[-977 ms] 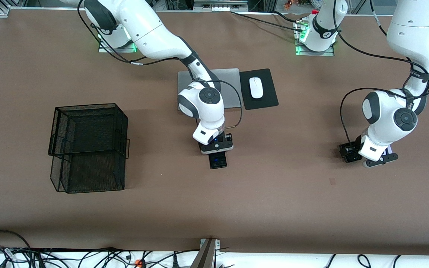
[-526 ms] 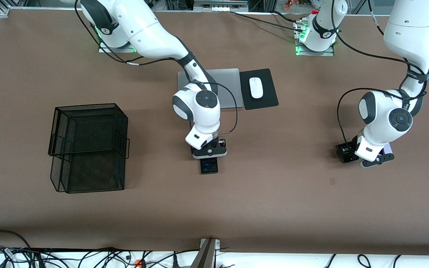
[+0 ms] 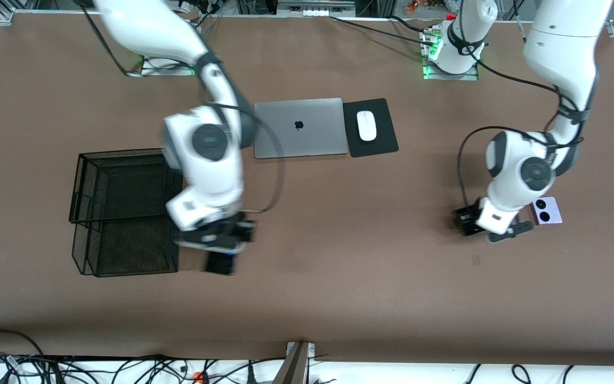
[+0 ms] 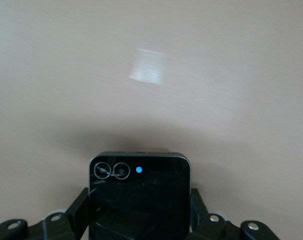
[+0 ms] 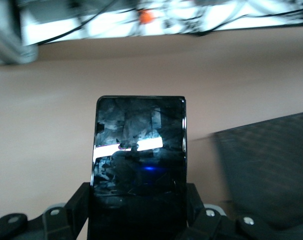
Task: Place phones with both arms
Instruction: 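Release the phone into the basket while the left gripper sets down the flip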
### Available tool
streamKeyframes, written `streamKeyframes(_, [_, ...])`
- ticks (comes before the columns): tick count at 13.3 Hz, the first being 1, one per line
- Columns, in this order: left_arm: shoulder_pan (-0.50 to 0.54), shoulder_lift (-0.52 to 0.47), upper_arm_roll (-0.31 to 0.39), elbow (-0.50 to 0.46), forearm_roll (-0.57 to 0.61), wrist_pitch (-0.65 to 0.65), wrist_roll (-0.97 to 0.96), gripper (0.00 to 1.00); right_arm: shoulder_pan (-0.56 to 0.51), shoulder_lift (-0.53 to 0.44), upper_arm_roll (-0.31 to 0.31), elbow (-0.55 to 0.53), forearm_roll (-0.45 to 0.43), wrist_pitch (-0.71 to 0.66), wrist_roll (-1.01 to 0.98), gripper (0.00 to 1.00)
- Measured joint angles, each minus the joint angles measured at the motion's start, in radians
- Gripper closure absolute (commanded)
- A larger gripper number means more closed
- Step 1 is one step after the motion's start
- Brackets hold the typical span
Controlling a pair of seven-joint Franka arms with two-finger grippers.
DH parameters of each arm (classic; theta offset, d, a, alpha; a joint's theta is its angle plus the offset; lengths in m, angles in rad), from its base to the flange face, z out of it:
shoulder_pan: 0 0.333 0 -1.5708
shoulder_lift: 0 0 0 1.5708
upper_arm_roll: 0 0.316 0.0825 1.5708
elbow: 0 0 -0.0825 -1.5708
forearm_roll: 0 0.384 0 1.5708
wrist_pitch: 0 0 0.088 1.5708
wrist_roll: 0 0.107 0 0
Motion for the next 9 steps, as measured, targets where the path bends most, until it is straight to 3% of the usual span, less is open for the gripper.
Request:
streamKeyframes(4, [-0.138,0.027,-0.002,0.071,0.0,-0.037,-0.161,0.98,-0.175,-0.177,-0.024,-0.109,0.126,-0.154,-0.351,1.0])
streamKeyframes(9, [-0.303,0.069,-0.005,0.163,-0.001,-0.04,-0.284,0.98,-0.205,-0.395,-0.162,-0.501,0.161,-0.065,-0.535,1.0])
